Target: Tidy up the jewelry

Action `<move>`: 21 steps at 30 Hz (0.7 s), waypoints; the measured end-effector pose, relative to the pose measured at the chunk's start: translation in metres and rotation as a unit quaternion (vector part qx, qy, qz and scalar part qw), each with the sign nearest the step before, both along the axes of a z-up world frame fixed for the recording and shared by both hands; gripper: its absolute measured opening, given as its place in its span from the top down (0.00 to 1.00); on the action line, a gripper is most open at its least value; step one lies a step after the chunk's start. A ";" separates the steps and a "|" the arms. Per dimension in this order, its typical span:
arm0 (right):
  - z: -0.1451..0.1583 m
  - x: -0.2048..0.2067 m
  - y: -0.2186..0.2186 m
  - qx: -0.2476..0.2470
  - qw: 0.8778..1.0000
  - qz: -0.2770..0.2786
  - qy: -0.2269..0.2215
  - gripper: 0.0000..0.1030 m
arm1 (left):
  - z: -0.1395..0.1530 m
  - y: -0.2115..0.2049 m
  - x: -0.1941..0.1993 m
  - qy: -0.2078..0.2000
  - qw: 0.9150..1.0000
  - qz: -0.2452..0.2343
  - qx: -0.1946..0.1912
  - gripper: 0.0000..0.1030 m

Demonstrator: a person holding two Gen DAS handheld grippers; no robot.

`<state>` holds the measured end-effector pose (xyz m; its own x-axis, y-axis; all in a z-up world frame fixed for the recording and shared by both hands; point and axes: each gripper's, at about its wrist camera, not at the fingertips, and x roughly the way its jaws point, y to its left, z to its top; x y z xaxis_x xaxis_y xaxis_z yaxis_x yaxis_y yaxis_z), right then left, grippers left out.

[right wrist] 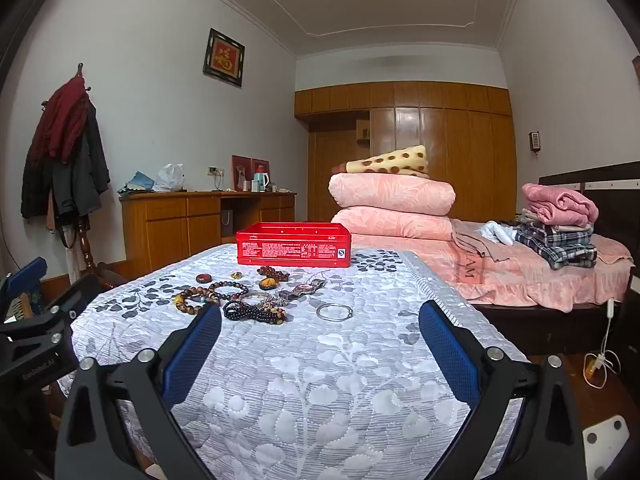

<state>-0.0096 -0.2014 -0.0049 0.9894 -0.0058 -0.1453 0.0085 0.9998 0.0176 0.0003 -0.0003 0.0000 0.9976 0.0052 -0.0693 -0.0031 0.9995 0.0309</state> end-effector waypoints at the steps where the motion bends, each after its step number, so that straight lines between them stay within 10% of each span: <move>1: 0.000 0.000 0.000 -0.001 1.000 0.000 0.002 0.06 | 0.000 0.000 0.000 0.000 1.000 0.001 0.000 0.05; 21: 0.000 0.001 -0.001 0.004 1.000 0.000 0.004 0.06 | -0.002 0.001 0.002 -0.004 1.000 0.001 0.003 0.05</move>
<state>-0.0090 -0.2024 -0.0051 0.9882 -0.0044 -0.1533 0.0083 0.9997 0.0251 0.0019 0.0007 -0.0017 0.9981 0.0073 -0.0618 -0.0050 0.9993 0.0367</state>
